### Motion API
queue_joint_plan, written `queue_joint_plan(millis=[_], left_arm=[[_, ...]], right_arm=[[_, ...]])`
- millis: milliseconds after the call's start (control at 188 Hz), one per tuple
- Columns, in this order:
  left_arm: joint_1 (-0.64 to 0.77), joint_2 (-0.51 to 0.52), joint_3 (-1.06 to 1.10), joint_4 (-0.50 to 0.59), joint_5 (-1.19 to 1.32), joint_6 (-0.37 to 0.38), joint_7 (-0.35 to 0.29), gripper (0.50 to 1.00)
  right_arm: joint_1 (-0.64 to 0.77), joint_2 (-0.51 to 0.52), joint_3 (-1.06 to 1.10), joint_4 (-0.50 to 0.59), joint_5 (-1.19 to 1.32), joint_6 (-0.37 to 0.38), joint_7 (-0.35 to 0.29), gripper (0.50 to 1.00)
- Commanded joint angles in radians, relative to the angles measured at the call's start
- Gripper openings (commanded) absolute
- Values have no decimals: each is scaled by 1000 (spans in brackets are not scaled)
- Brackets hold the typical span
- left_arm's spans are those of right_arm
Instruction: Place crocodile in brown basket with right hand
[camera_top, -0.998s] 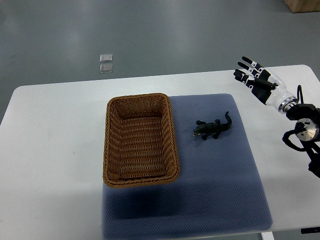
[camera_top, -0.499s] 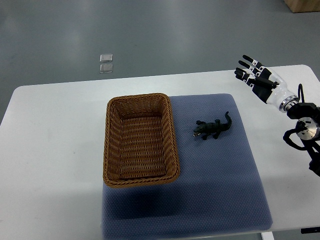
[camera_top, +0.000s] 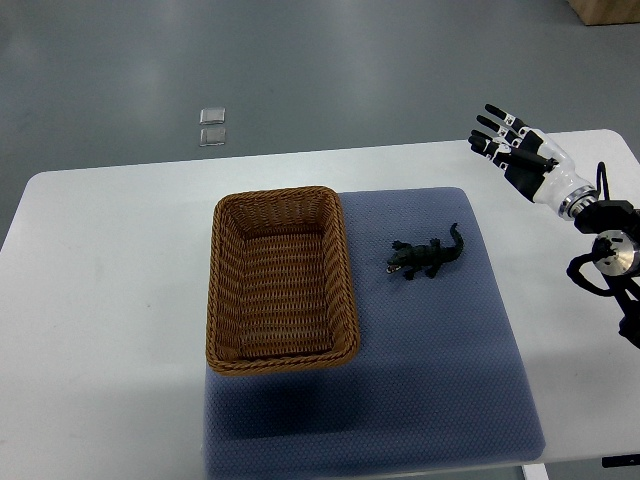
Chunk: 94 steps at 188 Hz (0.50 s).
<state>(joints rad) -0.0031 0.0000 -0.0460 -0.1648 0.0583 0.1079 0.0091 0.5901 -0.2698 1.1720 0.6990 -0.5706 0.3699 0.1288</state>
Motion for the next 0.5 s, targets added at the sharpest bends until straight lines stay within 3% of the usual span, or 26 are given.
queue_joint_plan(millis=[0, 377, 494], left_arm=[[0, 0, 0, 1, 0, 0, 0, 1000], [0, 0, 0, 1, 0, 0, 0, 1000], [0, 0, 0, 1, 0, 0, 0, 1000]], right_arm=[[2, -3, -2, 0, -2, 6, 0, 928], [13, -68, -26, 36, -54, 121, 0, 928], [50, -124, -103, 66, -143, 150, 46, 928]])
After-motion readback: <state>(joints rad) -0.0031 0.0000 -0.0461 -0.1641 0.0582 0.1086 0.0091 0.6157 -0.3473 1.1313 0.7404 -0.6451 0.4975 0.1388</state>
